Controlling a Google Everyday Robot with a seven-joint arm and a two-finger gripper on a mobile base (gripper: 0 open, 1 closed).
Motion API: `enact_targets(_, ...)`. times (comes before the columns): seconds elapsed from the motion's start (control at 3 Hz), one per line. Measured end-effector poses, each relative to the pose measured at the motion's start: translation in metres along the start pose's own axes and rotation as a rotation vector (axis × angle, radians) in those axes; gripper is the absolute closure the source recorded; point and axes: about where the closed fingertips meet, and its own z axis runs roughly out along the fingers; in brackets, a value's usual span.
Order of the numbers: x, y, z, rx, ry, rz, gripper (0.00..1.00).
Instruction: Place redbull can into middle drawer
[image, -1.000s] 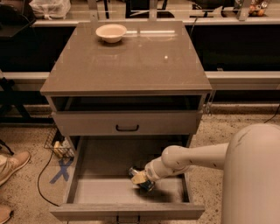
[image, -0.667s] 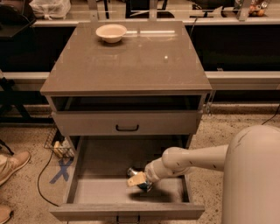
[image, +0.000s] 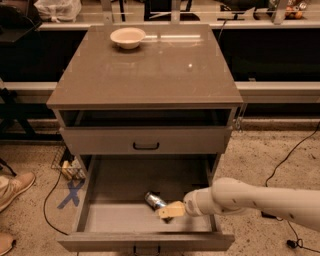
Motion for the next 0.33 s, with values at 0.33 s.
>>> enact_targets(0.33,0.0092,0.0001,-0.0422,-0.014,-0.064,0.037,0.00)
